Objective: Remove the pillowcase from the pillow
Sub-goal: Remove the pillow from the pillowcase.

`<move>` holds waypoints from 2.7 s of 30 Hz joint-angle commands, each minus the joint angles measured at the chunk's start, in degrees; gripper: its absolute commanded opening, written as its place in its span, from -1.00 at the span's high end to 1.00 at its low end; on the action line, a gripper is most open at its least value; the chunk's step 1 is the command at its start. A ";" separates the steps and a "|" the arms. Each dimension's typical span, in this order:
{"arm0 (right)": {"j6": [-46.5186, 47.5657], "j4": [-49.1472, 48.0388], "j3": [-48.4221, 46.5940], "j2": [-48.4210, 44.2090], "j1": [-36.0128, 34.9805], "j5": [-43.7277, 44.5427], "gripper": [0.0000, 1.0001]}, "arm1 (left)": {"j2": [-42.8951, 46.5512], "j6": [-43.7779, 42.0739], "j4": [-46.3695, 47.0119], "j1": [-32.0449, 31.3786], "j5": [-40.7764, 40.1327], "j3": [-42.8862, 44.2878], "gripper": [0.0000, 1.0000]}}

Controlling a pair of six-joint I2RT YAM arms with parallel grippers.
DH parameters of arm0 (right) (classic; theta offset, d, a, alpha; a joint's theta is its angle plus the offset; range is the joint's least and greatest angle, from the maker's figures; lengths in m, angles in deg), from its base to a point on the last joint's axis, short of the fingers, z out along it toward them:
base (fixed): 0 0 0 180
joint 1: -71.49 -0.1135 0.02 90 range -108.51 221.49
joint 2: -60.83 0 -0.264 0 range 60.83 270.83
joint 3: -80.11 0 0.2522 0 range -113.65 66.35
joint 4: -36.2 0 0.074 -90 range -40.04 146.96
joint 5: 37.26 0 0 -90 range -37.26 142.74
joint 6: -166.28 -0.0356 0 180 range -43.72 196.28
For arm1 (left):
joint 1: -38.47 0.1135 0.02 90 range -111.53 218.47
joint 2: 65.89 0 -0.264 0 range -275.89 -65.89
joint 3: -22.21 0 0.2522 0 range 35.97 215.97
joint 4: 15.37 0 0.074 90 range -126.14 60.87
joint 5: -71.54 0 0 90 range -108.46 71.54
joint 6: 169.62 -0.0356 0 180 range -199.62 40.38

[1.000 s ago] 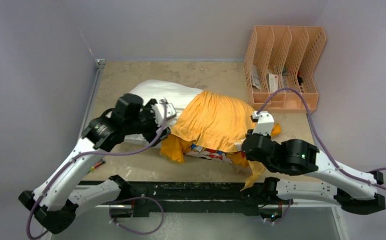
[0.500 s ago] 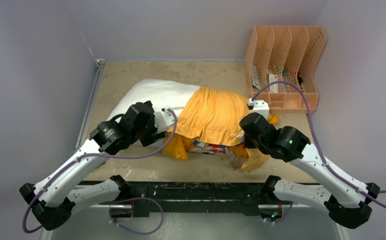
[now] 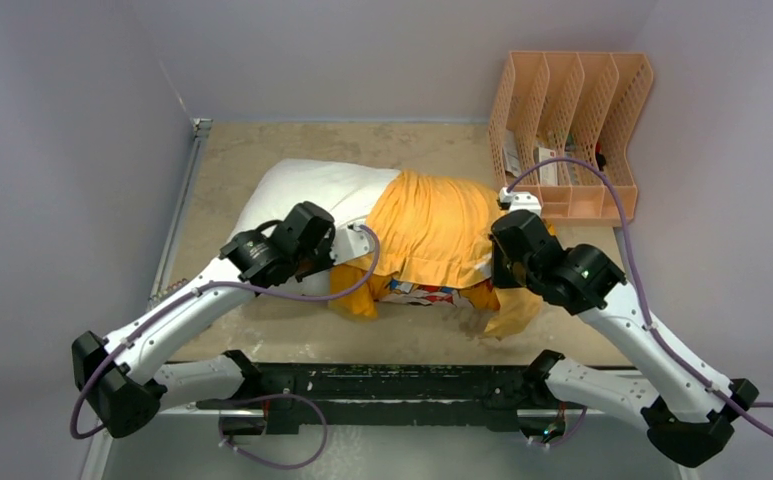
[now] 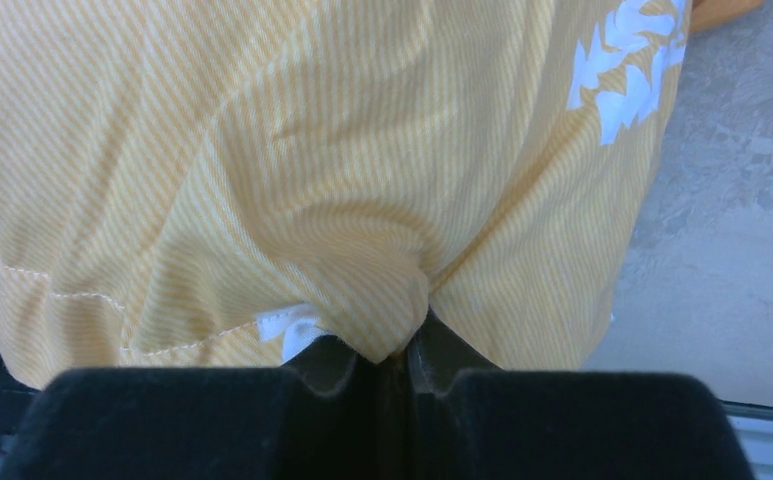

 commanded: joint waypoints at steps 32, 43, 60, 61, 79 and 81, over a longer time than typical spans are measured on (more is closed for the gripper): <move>23.79 -28.41 -8.90 5.37 -0.11 -28.39 -0.31 | 3.94 5.14 10.59 19.03 8.58 0.79 1.00; 43.32 -61.88 7.28 9.68 -21.97 -13.53 -0.47 | 2.69 10.45 12.63 19.03 8.51 1.68 1.00; 71.09 -92.20 17.52 21.97 -24.60 2.36 -0.54 | 1.79 12.35 13.40 19.03 8.84 2.84 1.00; 70.25 -92.16 18.21 21.63 -24.63 1.99 -0.49 | 1.70 12.42 13.41 19.03 8.66 2.90 1.00; 39.38 -45.49 21.26 -0.60 -24.64 -5.30 1.00 | -1.99 16.68 14.33 22.64 -1.08 6.41 1.00; 36.13 -39.55 20.28 -2.86 -24.63 -6.14 1.00 | -3.30 16.81 14.22 24.66 -1.28 7.99 1.00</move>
